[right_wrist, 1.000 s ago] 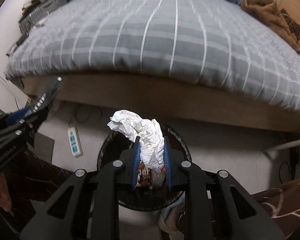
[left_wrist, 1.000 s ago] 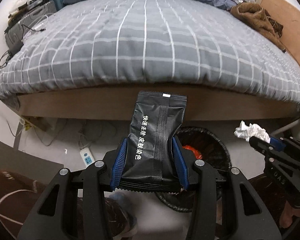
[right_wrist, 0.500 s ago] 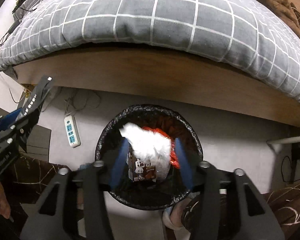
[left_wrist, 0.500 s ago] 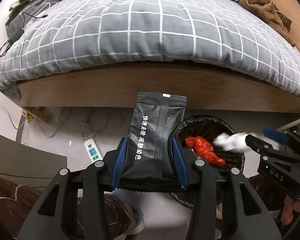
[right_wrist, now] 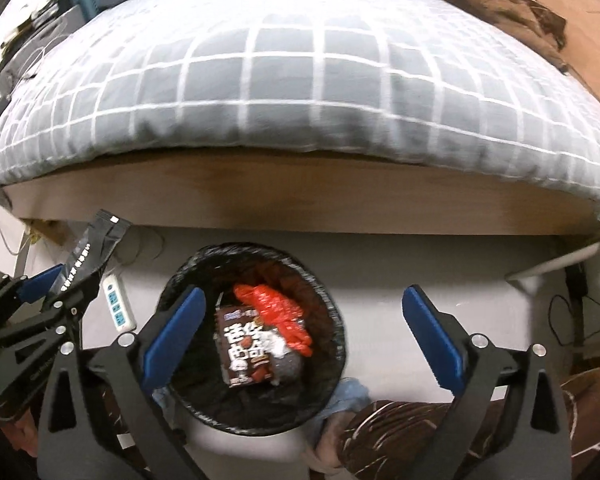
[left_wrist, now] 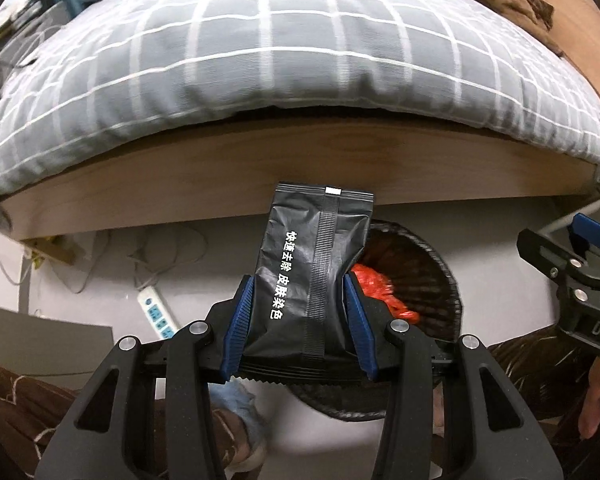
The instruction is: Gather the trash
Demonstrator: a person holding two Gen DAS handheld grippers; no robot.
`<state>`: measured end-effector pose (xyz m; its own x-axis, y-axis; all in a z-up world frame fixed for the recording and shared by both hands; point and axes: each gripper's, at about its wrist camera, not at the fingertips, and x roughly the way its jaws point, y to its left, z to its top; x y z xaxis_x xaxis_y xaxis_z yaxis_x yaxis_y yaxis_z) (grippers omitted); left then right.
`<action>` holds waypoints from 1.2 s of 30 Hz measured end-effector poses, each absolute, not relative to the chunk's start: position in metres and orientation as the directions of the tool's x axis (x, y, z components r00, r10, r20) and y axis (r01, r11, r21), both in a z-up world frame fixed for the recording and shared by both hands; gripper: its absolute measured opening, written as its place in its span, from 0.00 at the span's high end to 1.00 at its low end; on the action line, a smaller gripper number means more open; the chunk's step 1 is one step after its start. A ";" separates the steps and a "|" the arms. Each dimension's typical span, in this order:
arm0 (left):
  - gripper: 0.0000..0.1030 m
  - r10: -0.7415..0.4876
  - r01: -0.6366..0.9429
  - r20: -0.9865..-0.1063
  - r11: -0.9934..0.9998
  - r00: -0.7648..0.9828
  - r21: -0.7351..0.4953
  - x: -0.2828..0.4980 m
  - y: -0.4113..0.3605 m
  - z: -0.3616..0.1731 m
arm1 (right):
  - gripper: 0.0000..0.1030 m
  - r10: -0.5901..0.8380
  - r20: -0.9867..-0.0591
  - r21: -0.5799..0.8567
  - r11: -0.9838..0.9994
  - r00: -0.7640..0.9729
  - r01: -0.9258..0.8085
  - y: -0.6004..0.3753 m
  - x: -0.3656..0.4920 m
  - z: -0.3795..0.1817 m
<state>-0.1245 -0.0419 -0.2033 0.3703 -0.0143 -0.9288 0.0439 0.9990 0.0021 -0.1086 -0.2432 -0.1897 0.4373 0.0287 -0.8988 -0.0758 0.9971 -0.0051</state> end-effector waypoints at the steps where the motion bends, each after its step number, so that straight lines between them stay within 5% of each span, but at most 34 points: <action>1: 0.57 -0.021 0.058 -0.929 0.998 0.369 0.000 -0.122 -0.050 -0.204 | 0.07 0.019 -0.897 -0.013 0.998 0.441 -0.069 -0.249 -0.109 -0.189; 15: 0.55 -0.076 0.157 -0.936 0.987 0.343 -0.023 -0.115 -0.105 -0.217 | 0.07 -0.033 -0.894 -0.008 0.998 0.448 0.056 -0.309 -0.112 -0.189; 21: 0.41 -0.067 0.150 -0.931 0.989 0.359 -0.014 -0.116 -0.103 -0.216 | 0.07 -0.030 -0.890 -0.015 0.999 0.456 0.037 -0.300 -0.114 -0.188; 29: 0.08 -0.026 0.116 -0.901 0.993 0.433 0.027 -0.115 -0.093 -0.187 | 0.07 -0.021 -0.867 -0.004 0.999 0.497 0.036 -0.297 -0.116 -0.168; 36: 0.06 -0.044 0.093 -0.834 0.996 0.550 0.009 -0.125 -0.075 -0.108 | 0.07 -0.006 -0.791 0.014 1.000 0.611 0.027 -0.291 -0.123 -0.095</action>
